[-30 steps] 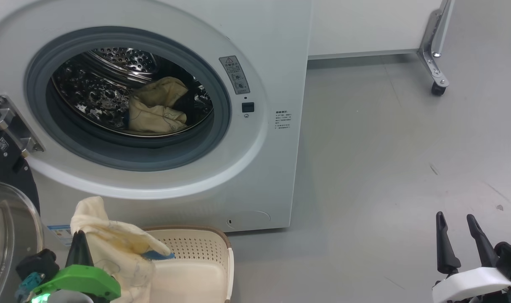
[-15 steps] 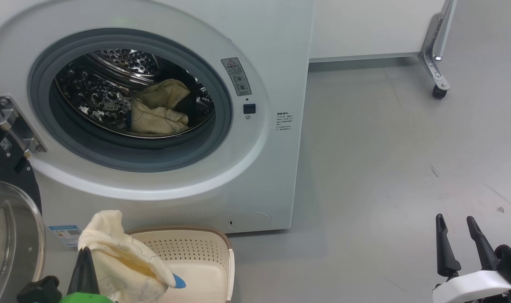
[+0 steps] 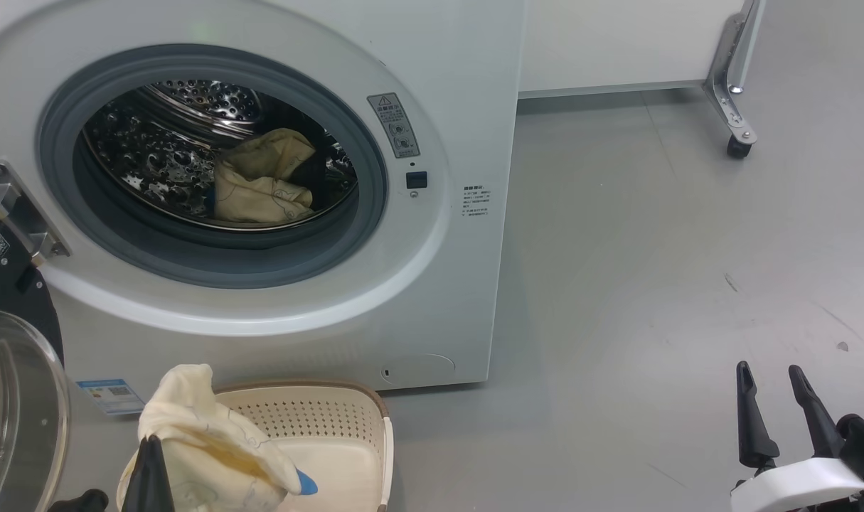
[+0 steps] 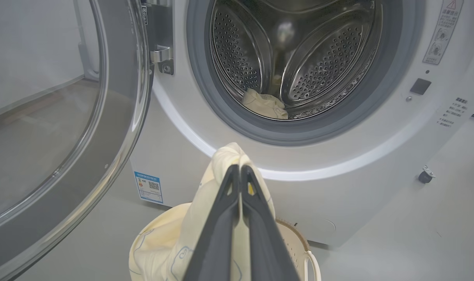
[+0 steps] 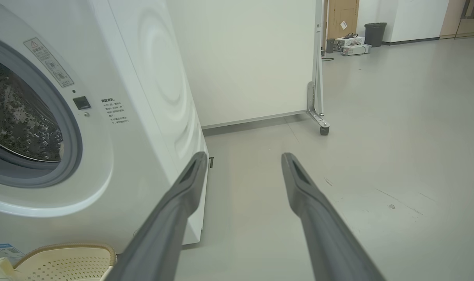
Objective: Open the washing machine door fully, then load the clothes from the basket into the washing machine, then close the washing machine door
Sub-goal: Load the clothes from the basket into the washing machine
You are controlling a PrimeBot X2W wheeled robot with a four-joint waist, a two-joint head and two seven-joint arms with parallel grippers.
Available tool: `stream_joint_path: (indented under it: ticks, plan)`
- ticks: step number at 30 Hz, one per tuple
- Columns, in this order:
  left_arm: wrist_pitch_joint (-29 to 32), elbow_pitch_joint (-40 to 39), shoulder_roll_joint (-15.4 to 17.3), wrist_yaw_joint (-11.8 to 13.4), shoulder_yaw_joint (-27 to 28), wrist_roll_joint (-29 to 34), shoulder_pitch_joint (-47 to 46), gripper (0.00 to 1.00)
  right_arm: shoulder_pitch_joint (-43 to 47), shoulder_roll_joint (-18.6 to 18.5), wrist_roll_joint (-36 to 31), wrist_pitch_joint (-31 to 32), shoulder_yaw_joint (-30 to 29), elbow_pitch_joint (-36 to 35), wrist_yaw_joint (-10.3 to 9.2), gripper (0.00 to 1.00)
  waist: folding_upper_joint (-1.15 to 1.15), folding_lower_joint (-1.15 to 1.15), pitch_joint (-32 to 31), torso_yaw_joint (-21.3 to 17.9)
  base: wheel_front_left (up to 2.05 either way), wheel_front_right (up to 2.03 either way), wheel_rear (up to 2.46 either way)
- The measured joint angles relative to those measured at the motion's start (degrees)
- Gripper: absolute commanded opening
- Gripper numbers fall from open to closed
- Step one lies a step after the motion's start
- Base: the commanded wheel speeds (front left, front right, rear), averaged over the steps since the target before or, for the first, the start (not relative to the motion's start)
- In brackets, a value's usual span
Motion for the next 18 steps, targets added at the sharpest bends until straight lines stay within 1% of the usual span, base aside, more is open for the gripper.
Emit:
stream_joint_path:
  ticks: [14, 18]
  plan:
    - [0.00, -4.63, 0.14, 2.03, -1.91, -0.53, 2.32, 0.00, 0.00, 0.03, -0.01, 0.00, 0.10, -0.25, 0.01, 1.00, 0.00, 0.00, 0.65, -0.29, 0.00, 0.00, 0.00]
    - [0.00, -6.23, 0.18, 2.85, -1.93, -1.53, 2.54, 0.00, -0.02, 0.14, -0.05, 0.00, 1.33, -0.37, 0.01, 1.00, 0.00, 0.00, 1.07, -0.66, 0.00, 0.00, 0.00]
